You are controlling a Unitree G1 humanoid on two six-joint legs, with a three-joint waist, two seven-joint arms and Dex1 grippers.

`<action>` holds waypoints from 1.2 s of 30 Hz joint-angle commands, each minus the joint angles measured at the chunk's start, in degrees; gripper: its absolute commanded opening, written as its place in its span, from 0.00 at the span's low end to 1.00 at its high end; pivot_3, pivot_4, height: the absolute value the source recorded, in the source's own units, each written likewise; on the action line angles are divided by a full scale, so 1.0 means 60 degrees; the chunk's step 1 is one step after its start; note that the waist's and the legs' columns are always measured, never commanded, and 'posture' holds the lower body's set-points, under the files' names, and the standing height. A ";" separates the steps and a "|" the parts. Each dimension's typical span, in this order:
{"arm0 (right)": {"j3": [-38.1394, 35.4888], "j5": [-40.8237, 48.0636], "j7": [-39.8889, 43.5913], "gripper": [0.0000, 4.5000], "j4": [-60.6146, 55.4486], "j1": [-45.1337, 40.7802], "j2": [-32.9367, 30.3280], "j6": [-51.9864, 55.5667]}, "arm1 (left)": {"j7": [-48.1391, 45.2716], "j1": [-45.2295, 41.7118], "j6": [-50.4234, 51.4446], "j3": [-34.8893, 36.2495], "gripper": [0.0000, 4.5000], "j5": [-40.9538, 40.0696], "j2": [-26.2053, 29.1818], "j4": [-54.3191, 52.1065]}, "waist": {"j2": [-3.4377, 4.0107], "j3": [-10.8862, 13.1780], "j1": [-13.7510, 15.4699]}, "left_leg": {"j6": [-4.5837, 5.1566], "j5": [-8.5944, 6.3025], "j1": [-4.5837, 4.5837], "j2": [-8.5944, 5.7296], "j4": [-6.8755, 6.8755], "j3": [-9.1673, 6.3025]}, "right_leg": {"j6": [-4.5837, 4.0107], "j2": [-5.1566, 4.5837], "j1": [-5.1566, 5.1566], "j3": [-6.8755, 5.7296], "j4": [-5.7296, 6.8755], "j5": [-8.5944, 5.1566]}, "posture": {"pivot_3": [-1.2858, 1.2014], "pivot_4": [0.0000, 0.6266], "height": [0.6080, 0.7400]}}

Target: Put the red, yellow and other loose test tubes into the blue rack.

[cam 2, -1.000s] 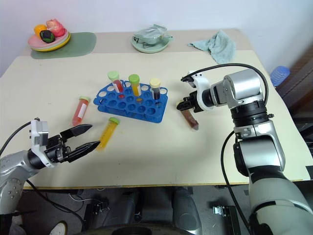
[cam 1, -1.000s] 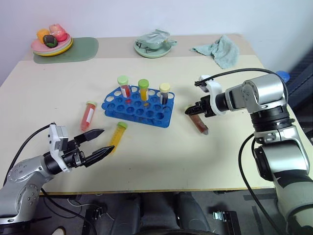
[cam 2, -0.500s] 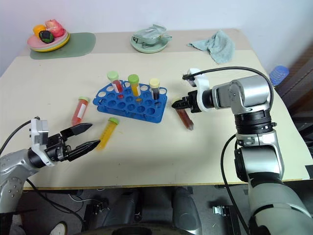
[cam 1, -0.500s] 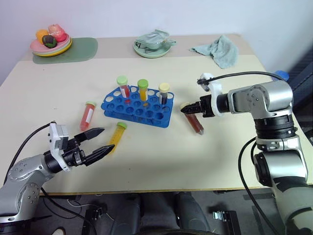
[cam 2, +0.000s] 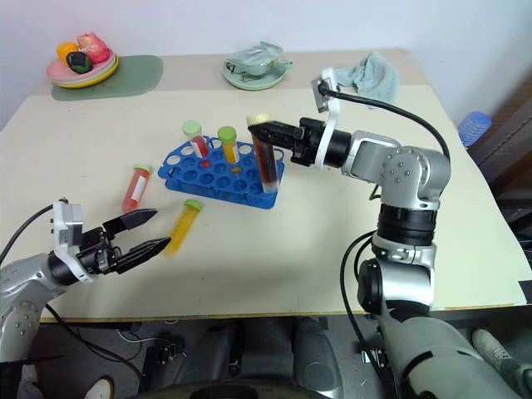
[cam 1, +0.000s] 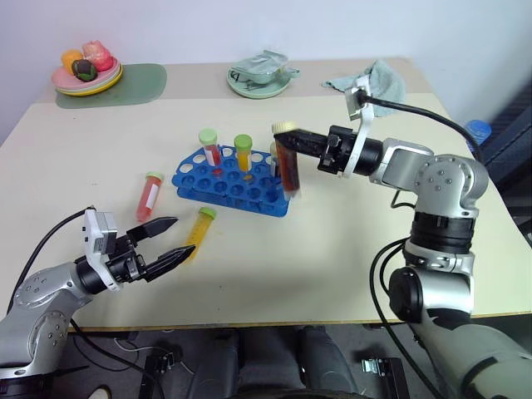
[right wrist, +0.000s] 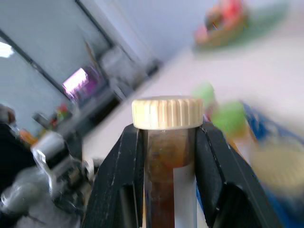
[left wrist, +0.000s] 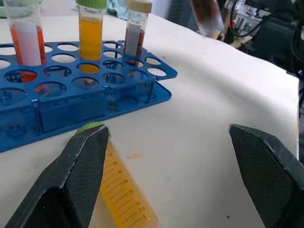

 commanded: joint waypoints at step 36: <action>0.2448 -0.2549 0.1554 0.21 0.3163 0.2848 0.2327 -1.2146 | 0.0988 0.0137 -0.1112 0.0277 0.92 0.0047 -0.0915 -0.0497 | 0.0002 0.0000 -0.0006 | -0.0007 0.0003 0.0006 -0.0002 0.0003 -0.0004 | 0.0000 0.0001 0.0001 0.0000 0.0003 0.0000 | 0.52 0.24 1.00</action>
